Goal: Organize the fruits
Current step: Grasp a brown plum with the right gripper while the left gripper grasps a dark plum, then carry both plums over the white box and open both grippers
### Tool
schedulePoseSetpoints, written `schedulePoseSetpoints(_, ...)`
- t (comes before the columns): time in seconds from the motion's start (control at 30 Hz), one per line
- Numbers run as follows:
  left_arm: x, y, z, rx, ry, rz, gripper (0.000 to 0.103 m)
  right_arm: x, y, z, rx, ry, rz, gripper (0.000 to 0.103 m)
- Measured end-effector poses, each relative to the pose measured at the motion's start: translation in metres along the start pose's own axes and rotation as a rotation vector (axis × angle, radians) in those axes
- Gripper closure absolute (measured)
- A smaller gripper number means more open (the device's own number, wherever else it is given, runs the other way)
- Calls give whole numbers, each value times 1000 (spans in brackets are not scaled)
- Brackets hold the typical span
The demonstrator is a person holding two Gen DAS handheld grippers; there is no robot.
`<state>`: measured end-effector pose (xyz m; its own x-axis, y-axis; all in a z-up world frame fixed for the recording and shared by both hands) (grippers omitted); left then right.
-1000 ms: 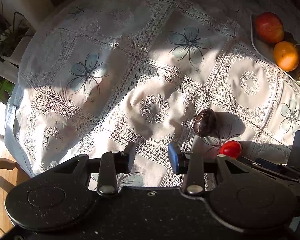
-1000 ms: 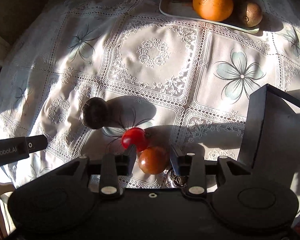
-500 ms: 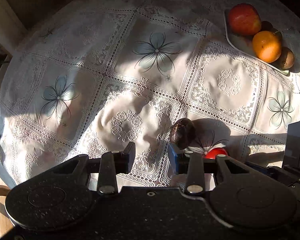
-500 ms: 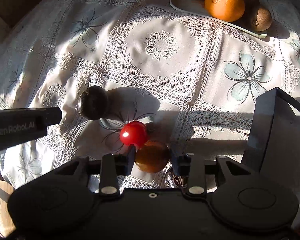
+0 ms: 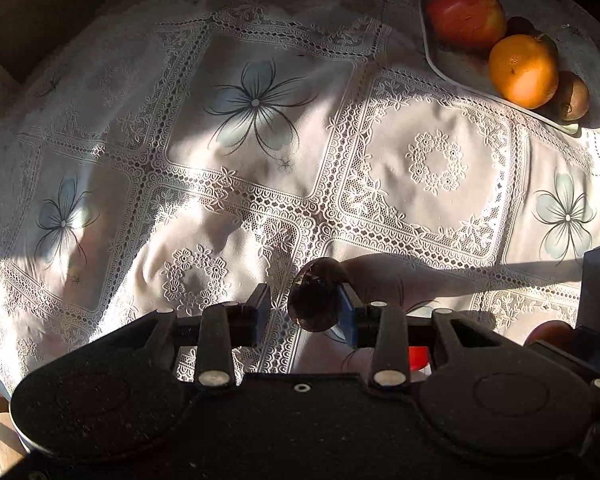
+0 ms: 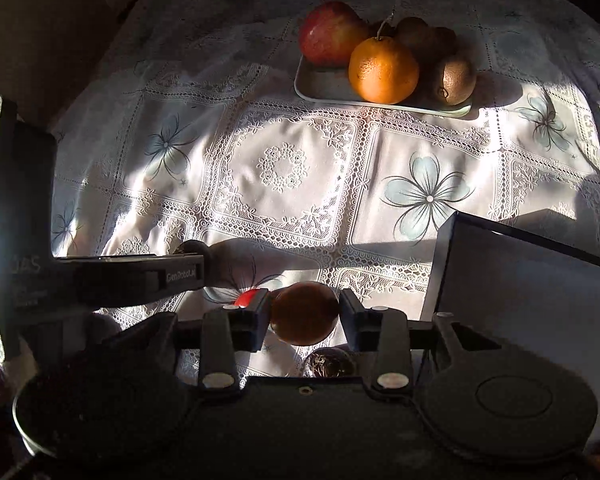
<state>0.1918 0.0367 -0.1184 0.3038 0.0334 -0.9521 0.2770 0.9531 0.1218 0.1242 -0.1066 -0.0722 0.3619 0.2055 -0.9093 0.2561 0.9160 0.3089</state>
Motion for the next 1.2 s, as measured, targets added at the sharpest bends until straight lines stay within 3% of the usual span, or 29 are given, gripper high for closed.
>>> schedulePoseSetpoints(0.2, 6, -7, 2, 17, 8, -13, 51, -8, -6, 7, 29, -21, -4, 65)
schedulePoseSetpoints(0.3, 11, -11, 1, -5, 22, -70, 62, -10, -10, 8, 45, -27, -12, 65)
schedulePoseSetpoints(0.43, 5, -14, -1, -22, 11, -59, 71, -19, -20, 11, 66, -48, -15, 65)
schedulePoseSetpoints(0.63, -35, -23, 5, -30, -54, -36, 71, -42, -48, 17, 125, -101, -31, 65)
schedulePoseSetpoints(0.97, -110, -113, 13, 113, -196, -147, 71, -63, -147, 20, 269, -124, -196, 65)
schedulePoseSetpoints(1.2, -102, -179, -2, 231, -161, -182, 71, -63, -201, 17, 340, -97, -301, 64)
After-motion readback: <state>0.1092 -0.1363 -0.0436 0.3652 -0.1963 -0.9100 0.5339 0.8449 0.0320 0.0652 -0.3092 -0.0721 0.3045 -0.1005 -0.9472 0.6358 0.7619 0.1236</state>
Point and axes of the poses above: each gripper's, at about its wrist camera, not at the fingertips, and x roughly the way its jaws point, y to its left, z to its top, the point moved 6 cm from there along x, roughly the way its jaws point, and after that the axes turned 15 degrees about x, right-handed, at the moved point
